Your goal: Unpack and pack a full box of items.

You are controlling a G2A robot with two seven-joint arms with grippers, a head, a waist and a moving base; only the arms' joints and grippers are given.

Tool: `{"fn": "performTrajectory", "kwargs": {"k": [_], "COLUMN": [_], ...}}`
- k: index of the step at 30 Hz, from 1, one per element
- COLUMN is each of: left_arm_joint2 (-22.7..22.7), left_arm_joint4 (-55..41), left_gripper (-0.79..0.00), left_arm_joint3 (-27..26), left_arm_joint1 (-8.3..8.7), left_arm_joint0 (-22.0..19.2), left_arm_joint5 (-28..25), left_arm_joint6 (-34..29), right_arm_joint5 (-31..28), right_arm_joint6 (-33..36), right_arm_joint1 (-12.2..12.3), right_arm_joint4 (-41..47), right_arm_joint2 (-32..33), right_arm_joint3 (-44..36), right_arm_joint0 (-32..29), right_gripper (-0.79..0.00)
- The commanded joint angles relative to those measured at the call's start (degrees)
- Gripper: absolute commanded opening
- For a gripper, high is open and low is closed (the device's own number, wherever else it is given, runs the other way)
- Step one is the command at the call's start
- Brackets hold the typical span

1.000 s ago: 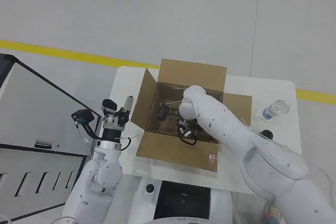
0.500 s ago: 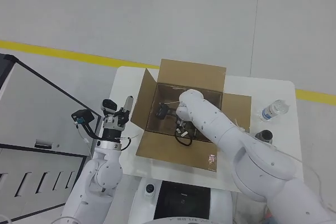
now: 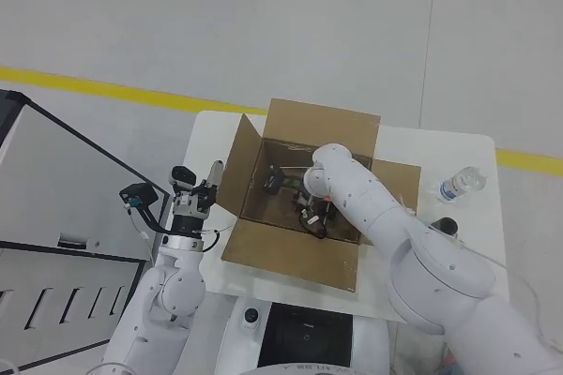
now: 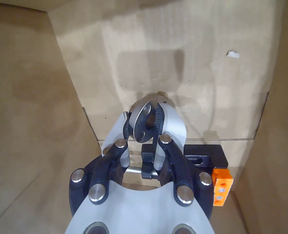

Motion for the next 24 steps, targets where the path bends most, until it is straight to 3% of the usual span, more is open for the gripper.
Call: {"fn": "performTrajectory", "kwargs": {"k": [1,13,24], "left_arm_joint2": [0.0,0.0,0.0], "left_arm_joint4": [0.0,0.0,0.0], "left_gripper": [0.0,0.0,0.0], "left_arm_joint3": [0.0,0.0,0.0], "left_arm_joint1": [0.0,0.0,0.0], "left_arm_joint0": [0.0,0.0,0.0], "left_arm_joint5": [0.0,0.0,0.0], "left_arm_joint6": [0.0,0.0,0.0], "right_arm_joint5": [-1.4,-5.58,-15.04], "right_arm_joint6": [-0.96,-6.23,-12.52], "right_arm_joint1": [0.2,1.17,3.51], "right_arm_joint4": [0.33,-0.21,0.13], "right_arm_joint2": [0.4,1.45,2.97], "right_arm_joint3": [1.05,2.12,3.49], "right_arm_joint0": [0.58,1.44,2.22], "right_gripper": [-0.785,-0.785,-0.785]}}
